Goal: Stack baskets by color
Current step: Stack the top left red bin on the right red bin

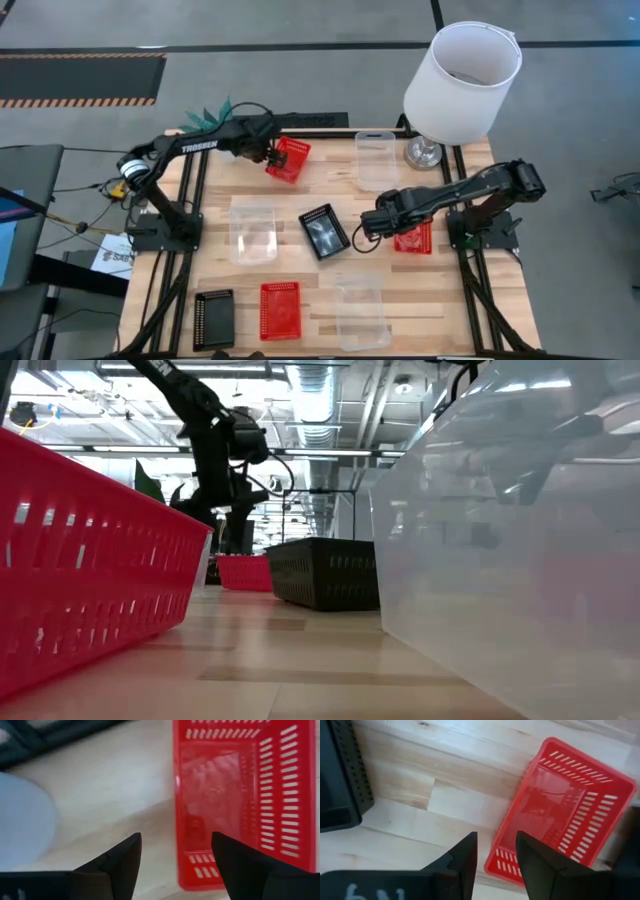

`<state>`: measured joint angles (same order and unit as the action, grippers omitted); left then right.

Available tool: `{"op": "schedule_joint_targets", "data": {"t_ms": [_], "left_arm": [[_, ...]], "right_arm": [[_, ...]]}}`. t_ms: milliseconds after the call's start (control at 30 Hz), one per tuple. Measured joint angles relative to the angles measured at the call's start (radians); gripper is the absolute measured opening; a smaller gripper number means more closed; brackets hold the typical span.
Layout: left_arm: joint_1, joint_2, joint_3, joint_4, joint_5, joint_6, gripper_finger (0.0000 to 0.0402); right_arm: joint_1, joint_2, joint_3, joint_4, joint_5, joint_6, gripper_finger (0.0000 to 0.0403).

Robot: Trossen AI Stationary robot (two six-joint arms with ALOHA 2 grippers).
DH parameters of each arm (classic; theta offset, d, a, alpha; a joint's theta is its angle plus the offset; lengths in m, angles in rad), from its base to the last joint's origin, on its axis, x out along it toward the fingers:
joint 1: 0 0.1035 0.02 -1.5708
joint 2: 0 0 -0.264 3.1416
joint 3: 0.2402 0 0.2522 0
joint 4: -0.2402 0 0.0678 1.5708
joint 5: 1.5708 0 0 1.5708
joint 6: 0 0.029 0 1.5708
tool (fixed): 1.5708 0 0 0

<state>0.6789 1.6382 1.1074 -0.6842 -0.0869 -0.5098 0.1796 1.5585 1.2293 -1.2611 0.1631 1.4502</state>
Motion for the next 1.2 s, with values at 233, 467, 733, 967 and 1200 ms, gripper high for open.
{"op": "schedule_joint_targets", "data": {"t_ms": [233, 467, 733, 967, 1200], "left_arm": [[-0.014, 0.001, -0.084, 0.074, 0.016, -0.052, 0.0168], [-0.018, 0.001, -0.097, 0.104, 0.023, -0.078, 0.0094], [-0.084, 0.001, -0.097, 0.156, 0.078, -0.096, 0.0007], [-0.202, 0.001, -0.097, 0.225, 0.099, -0.192, 0.0002], [-0.329, 0.001, -0.097, 0.339, 0.063, -0.317, 0.0001]], "right_arm": [[0.018, 0.000, 0.000, -0.001, 0.001, 0.020, 0.0148], [0.017, 0.000, 0.000, 0.003, 0.001, 0.019, 0.0138], [0.017, 0.000, 0.000, 0.029, 0.002, 0.015, 0.0126], [0.017, 0.000, 0.000, 0.052, 0.003, 0.016, 0.0123], [0.006, 0.000, 0.000, 0.123, 0.022, 0.006, 0.0123]]}}
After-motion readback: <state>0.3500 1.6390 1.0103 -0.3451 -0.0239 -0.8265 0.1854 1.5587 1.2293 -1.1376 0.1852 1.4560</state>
